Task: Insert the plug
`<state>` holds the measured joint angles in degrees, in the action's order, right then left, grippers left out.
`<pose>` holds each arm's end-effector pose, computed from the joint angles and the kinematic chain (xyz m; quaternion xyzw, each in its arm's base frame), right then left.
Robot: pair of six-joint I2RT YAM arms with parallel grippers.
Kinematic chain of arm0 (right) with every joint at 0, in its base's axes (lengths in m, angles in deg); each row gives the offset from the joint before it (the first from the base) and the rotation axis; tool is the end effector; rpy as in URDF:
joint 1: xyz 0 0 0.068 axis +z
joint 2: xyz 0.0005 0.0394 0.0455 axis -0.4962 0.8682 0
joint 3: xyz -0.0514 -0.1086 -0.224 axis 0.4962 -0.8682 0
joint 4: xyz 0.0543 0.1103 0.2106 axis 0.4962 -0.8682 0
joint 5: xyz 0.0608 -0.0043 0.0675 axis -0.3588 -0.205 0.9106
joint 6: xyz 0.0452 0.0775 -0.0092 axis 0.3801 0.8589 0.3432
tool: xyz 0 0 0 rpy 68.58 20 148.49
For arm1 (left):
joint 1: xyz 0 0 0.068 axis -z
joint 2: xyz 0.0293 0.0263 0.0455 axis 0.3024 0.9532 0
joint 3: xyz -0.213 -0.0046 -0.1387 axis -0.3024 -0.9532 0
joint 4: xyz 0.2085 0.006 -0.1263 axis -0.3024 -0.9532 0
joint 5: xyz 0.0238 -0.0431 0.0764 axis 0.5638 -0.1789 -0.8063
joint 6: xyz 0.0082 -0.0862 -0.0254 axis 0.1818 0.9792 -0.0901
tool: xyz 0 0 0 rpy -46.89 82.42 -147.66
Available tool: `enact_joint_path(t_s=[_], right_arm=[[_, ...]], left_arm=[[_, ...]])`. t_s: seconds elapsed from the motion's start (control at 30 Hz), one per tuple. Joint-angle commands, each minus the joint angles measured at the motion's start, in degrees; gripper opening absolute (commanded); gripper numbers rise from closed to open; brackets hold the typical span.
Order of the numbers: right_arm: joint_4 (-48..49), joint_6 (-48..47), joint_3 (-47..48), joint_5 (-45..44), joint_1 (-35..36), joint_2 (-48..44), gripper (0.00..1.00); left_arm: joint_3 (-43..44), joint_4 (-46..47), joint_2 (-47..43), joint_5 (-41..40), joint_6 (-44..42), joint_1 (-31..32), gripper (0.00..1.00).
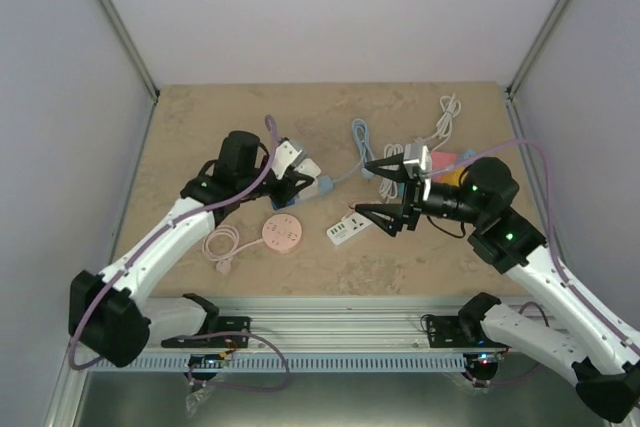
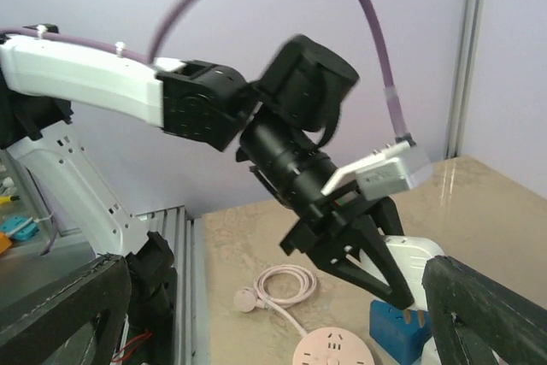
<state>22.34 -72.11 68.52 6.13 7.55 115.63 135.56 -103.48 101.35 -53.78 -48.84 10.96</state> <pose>0.1436 0.1746 0.3671 -0.3878 0.5934 0.4911 0.5064 0.2278 -0.1663 0.2654 0.3709 0.7772 -0.2904 0.4172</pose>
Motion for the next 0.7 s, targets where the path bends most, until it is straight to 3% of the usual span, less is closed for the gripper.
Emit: enact_joint_path(t_s=[0.0, 0.17, 0.43, 0.67], right_arm=[[0.1, 1.1, -1.7, -2.6, -0.2, -3.8, 0.95], [-1.2, 0.5, -2.3, -2.1, -0.2, -5.1, 0.95], [-1.2, -0.3, -3.0, -1.0, -0.2, -3.6, 0.95], [-1.9, -0.1, -2.1, -1.1, -0.2, -1.0, 0.95]], left_arm=[[2.2, -4.9, 4.1, 7.2, -11.8, -5.0, 0.0], [2.5, -12.8, 6.3, 10.2, -31.1, -8.9, 0.0], [8.4, -23.4, 16.0, 2.2, -40.6, -17.4, 0.0], [10.5, -22.7, 18.9, 7.6, -47.3, -19.6, 0.0]])
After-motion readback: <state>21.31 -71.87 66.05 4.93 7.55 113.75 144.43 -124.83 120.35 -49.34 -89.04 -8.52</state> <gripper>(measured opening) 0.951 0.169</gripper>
